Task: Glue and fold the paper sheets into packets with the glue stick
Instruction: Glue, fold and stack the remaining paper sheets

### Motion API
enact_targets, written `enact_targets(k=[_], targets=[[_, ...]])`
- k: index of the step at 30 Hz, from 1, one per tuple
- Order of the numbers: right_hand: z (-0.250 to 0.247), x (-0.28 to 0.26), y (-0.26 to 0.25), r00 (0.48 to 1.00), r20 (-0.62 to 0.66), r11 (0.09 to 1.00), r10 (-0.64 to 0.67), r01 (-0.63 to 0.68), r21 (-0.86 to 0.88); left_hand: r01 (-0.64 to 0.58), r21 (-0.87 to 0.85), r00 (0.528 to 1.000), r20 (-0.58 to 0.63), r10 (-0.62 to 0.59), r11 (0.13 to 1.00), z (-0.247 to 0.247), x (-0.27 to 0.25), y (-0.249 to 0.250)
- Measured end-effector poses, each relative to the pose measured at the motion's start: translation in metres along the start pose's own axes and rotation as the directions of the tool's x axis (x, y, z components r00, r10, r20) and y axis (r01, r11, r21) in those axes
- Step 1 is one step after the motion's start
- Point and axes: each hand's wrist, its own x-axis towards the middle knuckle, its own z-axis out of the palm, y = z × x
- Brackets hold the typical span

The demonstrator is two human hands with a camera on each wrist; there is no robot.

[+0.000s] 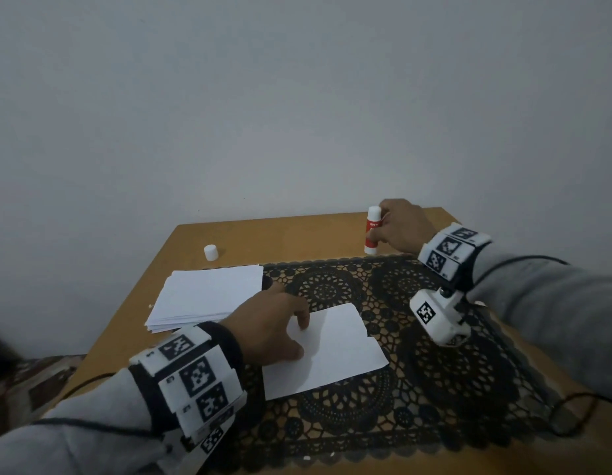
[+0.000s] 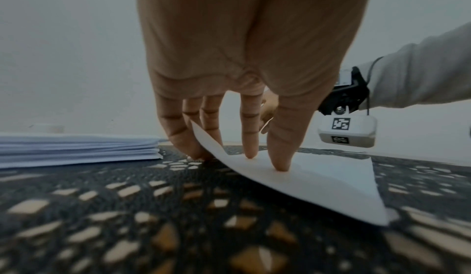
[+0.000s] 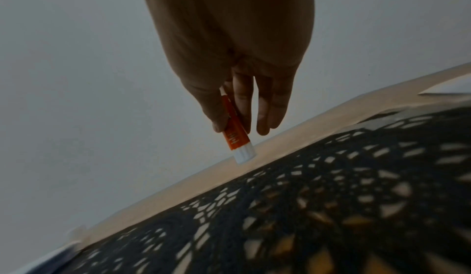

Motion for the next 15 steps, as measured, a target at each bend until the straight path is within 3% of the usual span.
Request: enact_targets(k=[7,15], targets=[[0.021,0.023,0.007,1.000,-0.004,0.998,0.022,-0.022,-0.055,-0.076,-0.013,0.997,-0.024,0.076,0.997,0.005,0.001,0.002],[0.012,0.023,0.013,0.999,0.041,0.998,0.030,-0.027,-0.060,-0.061,0.018,0.998,-0.010,0.061,0.998,0.006,0.002,0.005]])
